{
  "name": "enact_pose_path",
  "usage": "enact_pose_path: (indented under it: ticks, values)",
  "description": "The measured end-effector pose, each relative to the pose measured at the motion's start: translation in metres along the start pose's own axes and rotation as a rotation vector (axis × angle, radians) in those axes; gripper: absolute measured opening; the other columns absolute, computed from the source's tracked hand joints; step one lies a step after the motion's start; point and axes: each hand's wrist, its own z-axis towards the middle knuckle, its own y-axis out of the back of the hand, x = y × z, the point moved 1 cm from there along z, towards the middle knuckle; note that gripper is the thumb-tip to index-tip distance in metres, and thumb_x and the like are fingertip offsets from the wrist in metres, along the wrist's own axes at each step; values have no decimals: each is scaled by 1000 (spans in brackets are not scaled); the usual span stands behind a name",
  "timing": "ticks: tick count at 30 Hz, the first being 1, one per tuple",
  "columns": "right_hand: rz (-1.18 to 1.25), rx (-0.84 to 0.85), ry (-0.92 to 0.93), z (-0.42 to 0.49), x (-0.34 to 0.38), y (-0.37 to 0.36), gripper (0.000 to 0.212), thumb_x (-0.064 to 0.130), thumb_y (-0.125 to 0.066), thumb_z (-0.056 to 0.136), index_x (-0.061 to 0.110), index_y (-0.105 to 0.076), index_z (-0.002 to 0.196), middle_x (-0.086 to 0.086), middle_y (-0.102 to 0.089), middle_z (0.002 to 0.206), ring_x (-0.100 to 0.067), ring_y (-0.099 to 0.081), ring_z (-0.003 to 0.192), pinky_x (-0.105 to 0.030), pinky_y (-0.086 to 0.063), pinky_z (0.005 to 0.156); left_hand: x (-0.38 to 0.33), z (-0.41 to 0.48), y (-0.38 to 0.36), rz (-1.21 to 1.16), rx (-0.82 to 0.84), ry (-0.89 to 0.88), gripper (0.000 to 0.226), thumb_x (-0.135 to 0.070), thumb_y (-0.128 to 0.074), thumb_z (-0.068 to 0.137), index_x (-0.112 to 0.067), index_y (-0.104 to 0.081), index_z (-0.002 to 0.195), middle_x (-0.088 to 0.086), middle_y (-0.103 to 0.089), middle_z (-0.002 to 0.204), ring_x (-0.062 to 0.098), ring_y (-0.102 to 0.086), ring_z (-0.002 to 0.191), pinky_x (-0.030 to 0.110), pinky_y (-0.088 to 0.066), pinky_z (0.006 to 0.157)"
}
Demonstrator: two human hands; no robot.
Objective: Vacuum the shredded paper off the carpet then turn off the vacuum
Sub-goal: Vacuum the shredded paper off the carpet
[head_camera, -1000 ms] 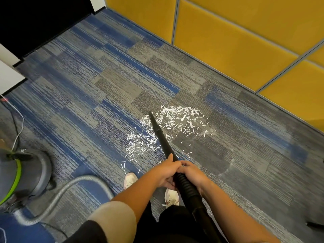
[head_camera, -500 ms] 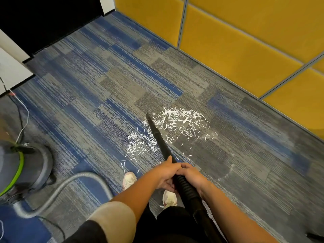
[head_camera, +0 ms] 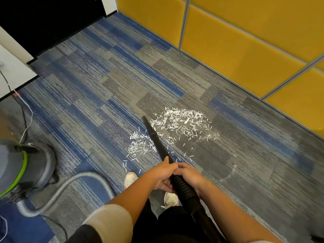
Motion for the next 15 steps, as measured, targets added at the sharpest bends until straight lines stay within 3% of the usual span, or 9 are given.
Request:
enact_pose_path:
  ticks: [2,5,10,15]
  values:
    - [-6,3,-11,-2,1,-1,25,-5,-51,85,6,-49,108,-17,-59,73,-22,-59,49,-28,-49,41,1,-1,2,4,-4,-3,71,-24,-38,99,-29,11,150,9,-60,82,15,-56,55,38,-56,74]
    - [23,7,-2,-1,1,2,30,-7,-49,86,2,-47,114,-19,-59,71,-23,-59,44,-29,-49,41,-1,0,0,6,3,-3,72,-24,-39,98,-30,9,151,7,-59,76,15,-56,54,39,-56,75]
    - [86,-41,-3,-4,0,16,30,-6,-49,86,4,-46,114,-19,-60,66,-26,-58,45,-31,-51,43,-11,4,-11,3,35,-6,73,-25,-42,98,-31,8,151,10,-59,87,17,-58,61,37,-56,69]
    - [116,-93,26,-8,1,29,23,-4,-51,86,9,-52,105,-17,-60,71,-23,-59,51,-32,-52,51,-18,13,-20,38,72,1,76,-24,-42,95,-31,10,150,14,-58,96,19,-58,65,46,-55,82]
